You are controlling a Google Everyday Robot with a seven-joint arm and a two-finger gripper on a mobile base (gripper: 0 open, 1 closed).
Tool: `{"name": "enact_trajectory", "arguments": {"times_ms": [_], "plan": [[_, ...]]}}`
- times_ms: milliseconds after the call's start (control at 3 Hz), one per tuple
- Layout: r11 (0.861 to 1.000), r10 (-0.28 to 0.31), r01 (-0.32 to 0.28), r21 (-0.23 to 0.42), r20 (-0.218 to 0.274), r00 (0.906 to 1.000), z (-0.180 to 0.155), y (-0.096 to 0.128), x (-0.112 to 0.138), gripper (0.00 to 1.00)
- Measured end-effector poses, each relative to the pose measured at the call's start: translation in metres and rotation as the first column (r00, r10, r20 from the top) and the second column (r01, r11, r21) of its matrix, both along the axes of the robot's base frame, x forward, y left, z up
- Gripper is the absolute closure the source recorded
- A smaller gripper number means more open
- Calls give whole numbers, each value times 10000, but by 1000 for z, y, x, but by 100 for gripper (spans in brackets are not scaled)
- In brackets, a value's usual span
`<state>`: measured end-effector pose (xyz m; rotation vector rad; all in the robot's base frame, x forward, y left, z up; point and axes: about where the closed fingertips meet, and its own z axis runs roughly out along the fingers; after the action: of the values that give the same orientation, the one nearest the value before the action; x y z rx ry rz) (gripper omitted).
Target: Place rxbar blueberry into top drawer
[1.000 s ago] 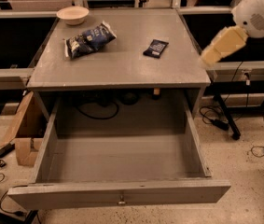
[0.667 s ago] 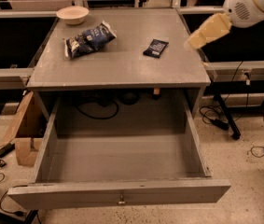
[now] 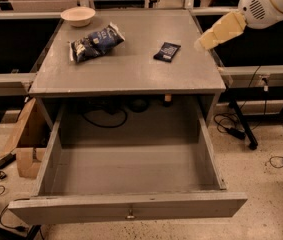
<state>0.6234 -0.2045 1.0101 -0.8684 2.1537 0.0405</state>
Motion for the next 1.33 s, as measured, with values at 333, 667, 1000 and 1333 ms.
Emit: {"name": "enact_trajectory", "arguments": {"times_ms": [333, 667, 1000, 1333], "plan": [[9988, -151, 143, 458, 168, 9997, -5, 2, 22, 0], [9906, -720, 658, 1197, 483, 9962, -11, 14, 85, 0], [9720, -1576, 1499, 1808, 287, 9871, -11, 32, 132, 0], [9496, -2738, 2729, 1542, -158, 9617, -27, 46, 174, 0]]}}
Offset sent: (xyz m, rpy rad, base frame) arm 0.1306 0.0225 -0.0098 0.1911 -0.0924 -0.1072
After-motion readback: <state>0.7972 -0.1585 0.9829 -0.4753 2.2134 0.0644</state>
